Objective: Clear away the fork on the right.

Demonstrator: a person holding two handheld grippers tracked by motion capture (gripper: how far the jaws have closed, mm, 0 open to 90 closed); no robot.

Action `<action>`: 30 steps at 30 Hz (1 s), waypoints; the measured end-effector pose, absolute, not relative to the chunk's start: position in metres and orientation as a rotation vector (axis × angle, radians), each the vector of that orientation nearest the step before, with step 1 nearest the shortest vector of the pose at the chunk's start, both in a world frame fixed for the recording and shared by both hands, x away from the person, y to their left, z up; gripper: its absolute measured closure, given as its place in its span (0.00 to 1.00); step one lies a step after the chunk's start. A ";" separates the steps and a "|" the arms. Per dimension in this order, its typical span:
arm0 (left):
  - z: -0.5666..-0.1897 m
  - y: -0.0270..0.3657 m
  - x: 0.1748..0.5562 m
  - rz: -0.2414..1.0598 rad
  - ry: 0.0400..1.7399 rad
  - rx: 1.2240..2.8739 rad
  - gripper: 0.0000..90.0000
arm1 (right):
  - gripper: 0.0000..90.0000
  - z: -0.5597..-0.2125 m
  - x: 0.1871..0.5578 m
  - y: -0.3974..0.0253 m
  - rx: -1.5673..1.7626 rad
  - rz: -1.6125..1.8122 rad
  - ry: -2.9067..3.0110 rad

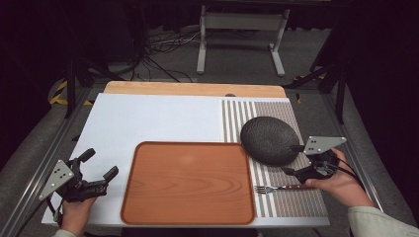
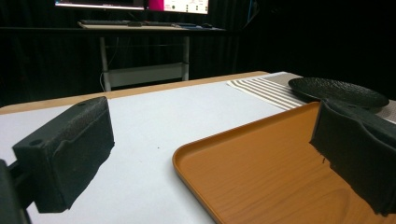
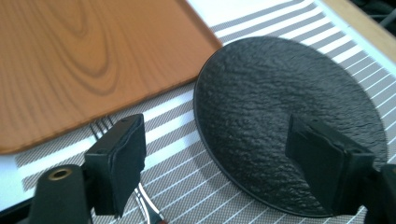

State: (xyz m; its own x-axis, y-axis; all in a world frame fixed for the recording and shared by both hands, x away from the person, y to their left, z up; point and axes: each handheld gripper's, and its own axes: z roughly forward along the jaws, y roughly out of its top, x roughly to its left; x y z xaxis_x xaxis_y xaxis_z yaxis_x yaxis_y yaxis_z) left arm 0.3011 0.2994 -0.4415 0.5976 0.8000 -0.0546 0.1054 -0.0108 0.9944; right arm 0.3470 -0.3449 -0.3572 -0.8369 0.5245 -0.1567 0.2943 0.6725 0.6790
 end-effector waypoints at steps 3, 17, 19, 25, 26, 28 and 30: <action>-0.442 0.299 0.301 0.654 0.803 1.503 0.00 | 0.25 -0.358 0.349 -0.344 0.638 0.913 2.582; -0.441 0.299 0.301 0.656 0.803 1.504 0.00 | 0.31 -0.357 0.356 -0.339 0.594 0.793 2.709; -0.441 0.299 0.301 0.657 0.802 1.505 0.00 | 0.32 -0.358 0.357 -0.337 0.576 0.770 2.736; -0.441 0.299 0.301 0.655 0.802 1.504 0.00 | 0.32 -0.361 0.359 -0.332 0.526 0.689 2.813; -0.441 0.299 0.301 0.656 0.802 1.505 0.00 | 0.32 -0.361 0.360 -0.331 0.521 0.679 2.824; -0.441 0.299 0.301 0.656 0.801 1.505 0.00 | 0.32 -0.362 0.362 -0.329 0.501 0.651 2.849; -0.441 0.299 0.301 0.656 0.801 1.506 0.00 | 0.32 -0.363 0.363 -0.328 0.496 0.616 2.867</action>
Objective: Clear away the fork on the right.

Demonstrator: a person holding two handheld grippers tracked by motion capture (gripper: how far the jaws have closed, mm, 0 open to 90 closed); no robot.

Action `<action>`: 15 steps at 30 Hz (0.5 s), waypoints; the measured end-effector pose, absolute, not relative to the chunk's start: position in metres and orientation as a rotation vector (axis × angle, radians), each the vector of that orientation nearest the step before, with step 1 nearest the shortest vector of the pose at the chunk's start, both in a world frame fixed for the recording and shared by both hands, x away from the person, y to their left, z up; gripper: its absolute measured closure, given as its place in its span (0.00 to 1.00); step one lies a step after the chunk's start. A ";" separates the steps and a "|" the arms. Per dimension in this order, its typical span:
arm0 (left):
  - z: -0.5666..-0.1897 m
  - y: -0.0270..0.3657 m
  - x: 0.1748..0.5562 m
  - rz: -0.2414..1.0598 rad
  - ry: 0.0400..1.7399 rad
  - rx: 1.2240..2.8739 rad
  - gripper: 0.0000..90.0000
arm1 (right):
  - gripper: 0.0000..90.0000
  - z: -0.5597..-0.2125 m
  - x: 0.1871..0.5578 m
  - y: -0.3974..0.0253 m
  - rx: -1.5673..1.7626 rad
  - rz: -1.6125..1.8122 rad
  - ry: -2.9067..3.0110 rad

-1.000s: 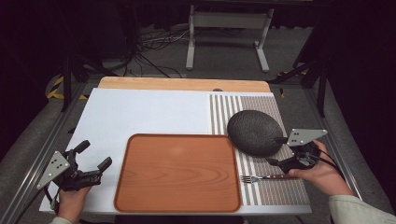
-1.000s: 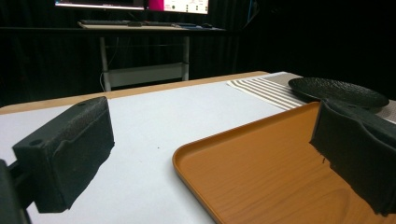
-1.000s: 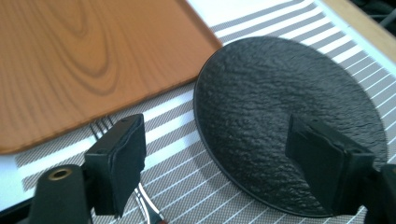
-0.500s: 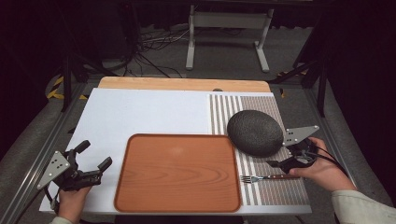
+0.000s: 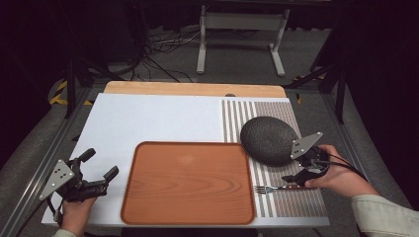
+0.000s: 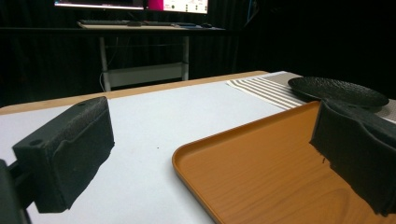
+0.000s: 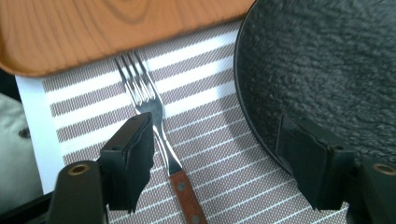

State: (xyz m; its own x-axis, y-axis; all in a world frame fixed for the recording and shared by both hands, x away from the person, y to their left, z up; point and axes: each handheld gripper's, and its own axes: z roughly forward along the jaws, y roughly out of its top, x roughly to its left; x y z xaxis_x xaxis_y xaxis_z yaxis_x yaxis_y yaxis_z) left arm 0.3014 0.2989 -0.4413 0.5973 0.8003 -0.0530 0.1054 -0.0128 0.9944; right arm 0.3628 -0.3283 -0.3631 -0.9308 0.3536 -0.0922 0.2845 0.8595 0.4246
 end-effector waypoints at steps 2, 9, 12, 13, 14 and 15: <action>-0.441 0.299 0.301 0.656 0.801 1.506 0.00 | 0.32 -0.364 0.364 -0.327 0.487 0.591 2.884; -0.441 0.299 0.302 0.654 0.800 1.506 0.00 | 0.32 -0.371 0.366 -0.322 0.464 0.486 2.957; -0.441 0.299 0.302 0.654 0.797 1.504 0.00 | 0.32 -0.373 0.366 -0.320 0.465 0.432 2.982; -0.441 0.299 0.302 0.655 0.797 1.505 0.00 | 0.32 -0.373 0.367 -0.319 0.452 0.413 2.994; -0.441 0.299 0.302 0.654 0.797 1.504 0.00 | 0.32 -0.373 0.367 -0.318 0.454 0.401 2.995; -0.441 0.299 0.302 0.654 0.797 1.504 0.00 | 0.32 -0.373 0.367 -0.318 0.454 0.401 2.995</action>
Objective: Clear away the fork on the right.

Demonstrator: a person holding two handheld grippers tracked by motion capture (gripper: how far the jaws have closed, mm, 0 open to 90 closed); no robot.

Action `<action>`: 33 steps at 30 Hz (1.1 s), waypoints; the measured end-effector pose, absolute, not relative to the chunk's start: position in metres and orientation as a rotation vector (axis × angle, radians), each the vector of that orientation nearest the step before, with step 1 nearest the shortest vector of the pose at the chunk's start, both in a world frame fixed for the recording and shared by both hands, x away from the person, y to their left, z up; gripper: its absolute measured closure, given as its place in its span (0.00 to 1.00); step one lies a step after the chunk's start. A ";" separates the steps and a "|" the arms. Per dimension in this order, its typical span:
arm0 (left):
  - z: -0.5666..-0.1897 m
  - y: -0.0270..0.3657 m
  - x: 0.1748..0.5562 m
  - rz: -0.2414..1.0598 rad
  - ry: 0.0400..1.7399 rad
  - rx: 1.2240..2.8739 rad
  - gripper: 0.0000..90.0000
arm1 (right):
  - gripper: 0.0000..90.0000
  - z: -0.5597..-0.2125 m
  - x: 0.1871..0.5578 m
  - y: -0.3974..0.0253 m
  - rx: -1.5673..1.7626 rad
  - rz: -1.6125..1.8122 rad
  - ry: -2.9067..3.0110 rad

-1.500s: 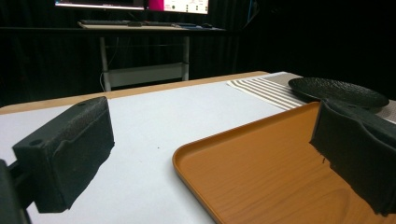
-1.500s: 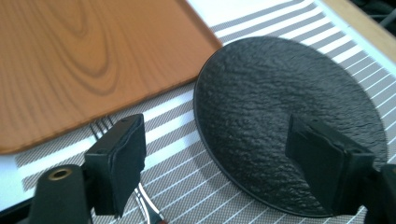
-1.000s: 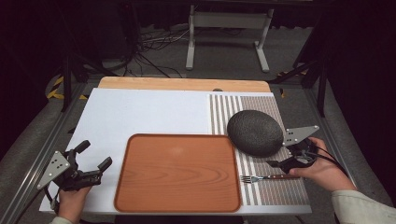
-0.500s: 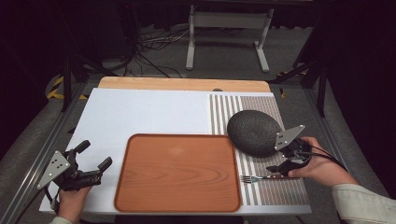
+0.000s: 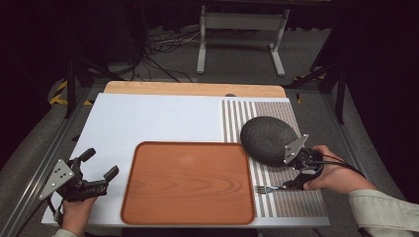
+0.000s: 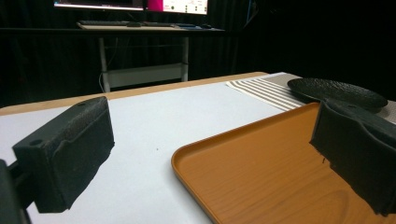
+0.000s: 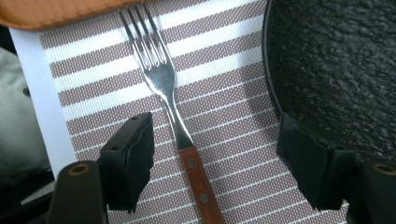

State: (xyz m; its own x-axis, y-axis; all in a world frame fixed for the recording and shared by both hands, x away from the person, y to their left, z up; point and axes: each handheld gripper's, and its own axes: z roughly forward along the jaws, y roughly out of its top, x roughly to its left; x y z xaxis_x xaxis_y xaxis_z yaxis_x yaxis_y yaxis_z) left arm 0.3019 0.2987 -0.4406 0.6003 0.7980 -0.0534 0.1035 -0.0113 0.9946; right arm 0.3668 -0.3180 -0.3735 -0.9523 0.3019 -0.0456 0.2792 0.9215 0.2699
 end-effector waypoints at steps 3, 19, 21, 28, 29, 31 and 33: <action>-0.440 0.298 0.302 0.651 0.798 1.503 0.00 | 0.32 -0.374 0.367 -0.315 0.445 0.353 3.020; -0.440 0.298 0.302 0.649 0.799 1.501 0.00 | 0.38 -0.384 0.366 -0.310 0.297 0.269 3.081; -0.440 0.298 0.302 0.649 0.800 1.500 0.00 | 0.38 -0.384 0.365 -0.309 0.278 0.256 3.057; -0.440 0.298 0.302 0.647 0.798 1.505 0.00 | 0.55 -0.388 0.362 -0.309 0.223 0.213 3.086; -0.441 0.298 0.303 0.648 0.798 1.502 0.00 | 0.56 -0.390 0.363 -0.310 0.229 0.197 3.098; -0.441 0.298 0.303 0.646 0.799 1.500 0.00 | 0.57 -0.392 0.363 -0.310 0.239 0.171 3.109; -0.441 0.298 0.303 0.645 0.799 1.501 0.00 | 0.57 -0.395 0.363 -0.311 0.242 0.149 3.118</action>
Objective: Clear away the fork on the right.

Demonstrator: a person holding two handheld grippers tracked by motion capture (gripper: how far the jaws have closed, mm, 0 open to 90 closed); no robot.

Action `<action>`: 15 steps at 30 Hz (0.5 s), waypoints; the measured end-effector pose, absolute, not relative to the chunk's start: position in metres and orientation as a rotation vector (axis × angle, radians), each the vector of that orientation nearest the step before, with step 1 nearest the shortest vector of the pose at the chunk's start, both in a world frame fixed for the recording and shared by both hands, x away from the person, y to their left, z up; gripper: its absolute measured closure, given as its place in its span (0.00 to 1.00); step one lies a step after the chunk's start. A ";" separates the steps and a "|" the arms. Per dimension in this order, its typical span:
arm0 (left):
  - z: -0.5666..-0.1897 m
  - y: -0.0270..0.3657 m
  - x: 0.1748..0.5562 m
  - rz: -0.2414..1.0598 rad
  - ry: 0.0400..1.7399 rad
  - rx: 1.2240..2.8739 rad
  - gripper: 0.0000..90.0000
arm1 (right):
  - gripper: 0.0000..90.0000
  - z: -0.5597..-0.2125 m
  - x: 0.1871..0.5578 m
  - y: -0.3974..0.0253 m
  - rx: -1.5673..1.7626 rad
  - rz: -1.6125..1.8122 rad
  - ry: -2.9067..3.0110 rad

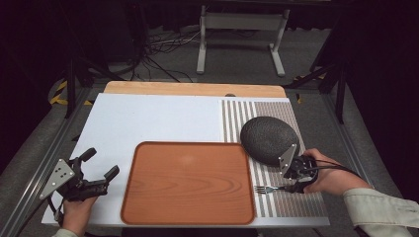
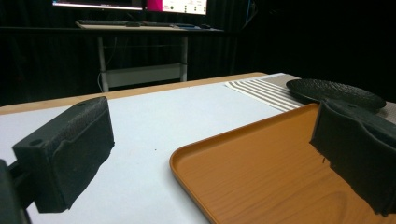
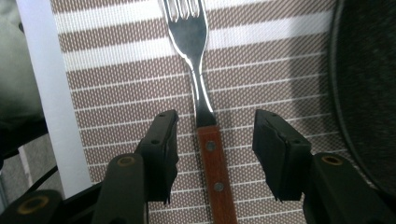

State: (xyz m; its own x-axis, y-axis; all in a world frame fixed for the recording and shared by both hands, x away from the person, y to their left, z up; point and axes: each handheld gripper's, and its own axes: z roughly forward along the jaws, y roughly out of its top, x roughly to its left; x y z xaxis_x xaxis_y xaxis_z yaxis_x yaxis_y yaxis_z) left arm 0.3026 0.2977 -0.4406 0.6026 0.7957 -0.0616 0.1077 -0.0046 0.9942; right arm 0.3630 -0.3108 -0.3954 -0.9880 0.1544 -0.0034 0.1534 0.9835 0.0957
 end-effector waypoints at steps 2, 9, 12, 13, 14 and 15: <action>-0.441 0.298 0.303 0.645 0.799 1.502 0.00 | 0.57 -0.399 0.363 -0.311 0.231 0.115 3.121; -0.441 0.298 0.303 0.640 0.801 1.503 0.00 | 0.63 -0.408 0.365 -0.313 0.230 0.059 3.138; -0.441 0.298 0.303 0.641 0.801 1.500 0.00 | 0.69 -0.410 0.366 -0.314 0.209 0.024 3.142; -0.441 0.298 0.303 0.641 0.801 1.501 0.00 | 0.72 -0.410 0.366 -0.314 0.194 0.019 3.142; -0.441 0.298 0.303 0.641 0.801 1.500 0.00 | 0.74 -0.411 0.366 -0.314 0.190 0.018 3.145; -0.441 0.298 0.303 0.641 0.801 1.500 0.00 | 0.77 -0.411 0.367 -0.314 0.182 0.005 3.154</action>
State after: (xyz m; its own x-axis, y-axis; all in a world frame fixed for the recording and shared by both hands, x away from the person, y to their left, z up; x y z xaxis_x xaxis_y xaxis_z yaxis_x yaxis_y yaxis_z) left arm 0.3028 0.2979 -0.4410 0.6035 0.7947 -0.0655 0.1108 -0.0022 0.9938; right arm 0.3669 -0.3138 -0.4111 -0.9932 0.1150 0.0179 0.1150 0.9934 0.0022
